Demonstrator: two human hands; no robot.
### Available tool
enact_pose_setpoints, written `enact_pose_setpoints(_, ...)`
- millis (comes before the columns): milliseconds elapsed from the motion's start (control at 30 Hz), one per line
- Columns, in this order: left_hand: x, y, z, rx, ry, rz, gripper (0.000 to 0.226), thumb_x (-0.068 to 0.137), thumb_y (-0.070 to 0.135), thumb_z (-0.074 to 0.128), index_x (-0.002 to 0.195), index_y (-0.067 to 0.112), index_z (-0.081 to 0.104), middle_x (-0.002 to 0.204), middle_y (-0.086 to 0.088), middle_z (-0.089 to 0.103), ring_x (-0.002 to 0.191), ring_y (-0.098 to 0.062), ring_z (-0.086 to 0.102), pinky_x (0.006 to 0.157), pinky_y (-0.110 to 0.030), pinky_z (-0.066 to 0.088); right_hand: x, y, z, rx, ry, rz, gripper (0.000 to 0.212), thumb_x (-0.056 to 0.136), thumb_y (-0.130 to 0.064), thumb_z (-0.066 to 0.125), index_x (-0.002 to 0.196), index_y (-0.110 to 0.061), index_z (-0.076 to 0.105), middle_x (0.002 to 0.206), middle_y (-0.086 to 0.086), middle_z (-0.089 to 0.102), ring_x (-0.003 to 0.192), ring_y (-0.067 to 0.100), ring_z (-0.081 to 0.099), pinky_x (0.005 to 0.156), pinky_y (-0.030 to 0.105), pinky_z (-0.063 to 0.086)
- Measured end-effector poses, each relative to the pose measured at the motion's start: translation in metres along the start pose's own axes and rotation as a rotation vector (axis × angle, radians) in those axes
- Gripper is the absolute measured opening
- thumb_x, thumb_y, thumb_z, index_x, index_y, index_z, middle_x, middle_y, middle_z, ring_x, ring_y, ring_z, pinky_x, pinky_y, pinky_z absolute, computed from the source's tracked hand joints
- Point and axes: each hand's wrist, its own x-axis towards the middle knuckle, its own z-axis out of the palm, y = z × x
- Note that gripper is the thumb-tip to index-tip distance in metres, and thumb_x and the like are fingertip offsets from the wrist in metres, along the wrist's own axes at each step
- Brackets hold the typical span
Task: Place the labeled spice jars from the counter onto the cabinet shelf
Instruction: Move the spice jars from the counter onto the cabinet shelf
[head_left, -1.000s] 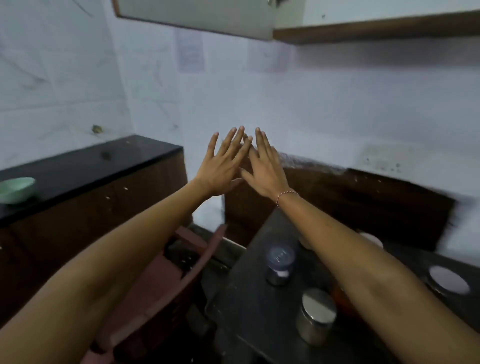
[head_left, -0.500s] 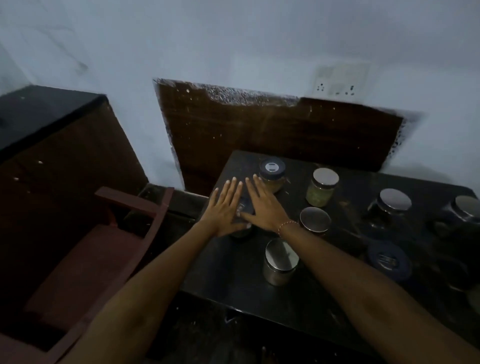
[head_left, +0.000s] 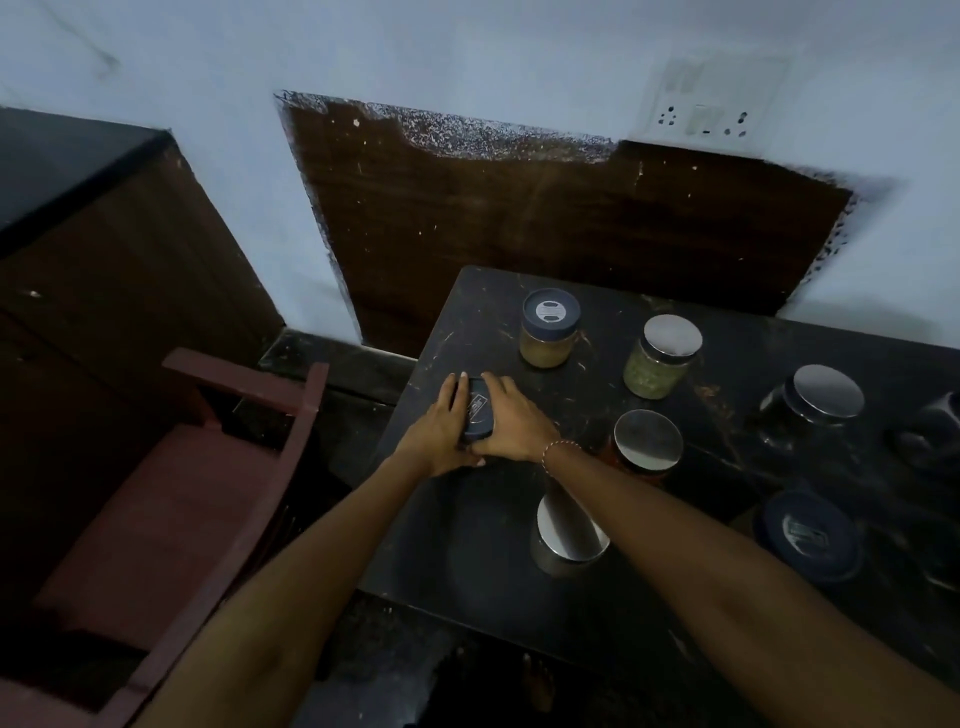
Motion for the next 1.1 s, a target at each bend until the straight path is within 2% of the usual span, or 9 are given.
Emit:
enact_pose_setpoints(133, 0.005, -0.014, -0.027, -0.194, 0.072, 0.065, 0.135, 0.058, 0.046, 0.082, 0.146, 0.023, -0.018, 0.156, -0.007, 0.015, 0.138, -0.026, 0.031, 0.110, -0.039, 0.030, 0.007, -0.007, -0.013, 0.214, 0.078, 0.025, 0.102, 0.058, -0.023, 0.084, 0.142, -0.016, 0.025, 0.137, 0.009, 0.038, 0.124, 0.025, 0.044, 0.103, 0.040, 0.043)
enact_pose_setpoints(233, 0.011, -0.015, -0.049, -0.497, 0.052, 0.054, 0.132, 0.058, 0.036, 0.085, 0.149, 0.021, -0.009, 0.150, -0.009, 0.033, 0.134, -0.025, 0.038, 0.113, -0.038, 0.030, 0.014, -0.012, -0.036, 0.389, 0.065, -0.018, 0.075, 0.061, -0.013, 0.082, 0.124, -0.018, 0.042, 0.125, 0.006, 0.052, 0.116, 0.021, 0.053, 0.093, 0.033, 0.049)
enact_pose_setpoints(367, 0.016, -0.006, -0.078, -0.917, -0.120, 0.051, 0.083, 0.070, 0.027, 0.076, 0.139, 0.014, 0.033, 0.137, -0.012, 0.048, 0.117, -0.020, 0.053, 0.098, -0.035, 0.045, 0.018, -0.012, -0.067, 0.634, -0.047, 0.047, 0.078, 0.071, -0.014, 0.076, 0.135, -0.021, 0.032, 0.129, 0.002, 0.047, 0.116, 0.018, 0.050, 0.086, 0.024, 0.046)
enact_pose_setpoints(500, 0.016, 0.002, -0.096, -1.172, -0.188, 0.017, 0.070, 0.072, 0.054, 0.054, 0.128, 0.012, 0.048, 0.126, -0.012, 0.055, 0.113, -0.025, 0.054, 0.092, -0.037, 0.044, 0.018, -0.015, -0.082, 0.981, -0.049, 0.104, 0.072, 0.077, -0.006, 0.068, 0.135, -0.027, 0.031, 0.124, 0.001, 0.041, 0.113, 0.022, 0.050, 0.090, 0.035, 0.051)
enact_pose_setpoints(633, 0.024, 0.015, -0.101, -1.234, -0.104, 0.013, 0.077, 0.069, 0.059, 0.061, 0.128, 0.011, 0.048, 0.126, -0.017, 0.054, 0.106, -0.024, 0.055, 0.088, -0.039, 0.046, 0.014, -0.026, -0.085, 1.222, 0.091, 0.063, 0.046, 0.085, -0.003, 0.058, 0.123, -0.023, 0.043, 0.125, 0.008, 0.050, 0.106, 0.020, 0.058, 0.079, 0.028, 0.053)
enact_pose_setpoints(700, 0.028, 0.026, -0.098, -1.300, 0.016, -0.067, 0.080, 0.068, 0.054, 0.066, 0.132, 0.012, 0.042, 0.129, -0.015, 0.052, 0.111, -0.026, 0.055, 0.095, -0.044, 0.046, 0.009, -0.032, -0.084, 1.124, 0.226, 0.104, 0.040, 0.088, -0.016, 0.057, 0.125, -0.026, 0.043, 0.122, 0.002, 0.052, 0.100, 0.011, 0.059, 0.074, 0.023, 0.051)
enact_pose_setpoints(833, 0.033, 0.048, -0.092, -1.265, 0.291, -0.099, 0.064, 0.082, 0.043, 0.062, 0.132, 0.012, 0.037, 0.125, -0.011, 0.053, 0.109, -0.022, 0.056, 0.095, -0.042, 0.047, 0.005, -0.039, -0.070, 0.858, 0.311, 0.017, 0.058, 0.082, -0.024, 0.067, 0.128, -0.036, 0.032, 0.112, -0.021, 0.048, 0.097, -0.007, 0.050, 0.075, 0.011, 0.041)
enact_pose_setpoints(1000, 0.027, 0.057, -0.108, -1.407, 0.160, -0.002, 0.052, 0.095, 0.055, 0.022, 0.113, 0.021, 0.057, 0.103, -0.003, 0.066, 0.097, -0.014, 0.063, 0.081, -0.032, 0.050, 0.004, -0.039, -0.079, 0.936, 0.456, 0.076, 0.094, 0.070, -0.025, 0.078, 0.141, -0.031, 0.017, 0.127, -0.005, 0.046, 0.109, 0.009, 0.052, 0.085, 0.026, 0.047)
enact_pose_setpoints(1100, 0.031, 0.052, -0.117, -1.488, 0.112, -0.044, 0.056, 0.094, 0.059, 0.022, 0.109, 0.020, 0.060, 0.115, -0.013, 0.063, 0.107, -0.026, 0.059, 0.094, -0.043, 0.046, 0.000, -0.036, -0.090, 1.185, 0.340, 0.091, 0.090, 0.067, -0.030, 0.078, 0.139, -0.026, 0.023, 0.127, 0.004, 0.052, 0.102, 0.017, 0.059, 0.076, 0.030, 0.052)
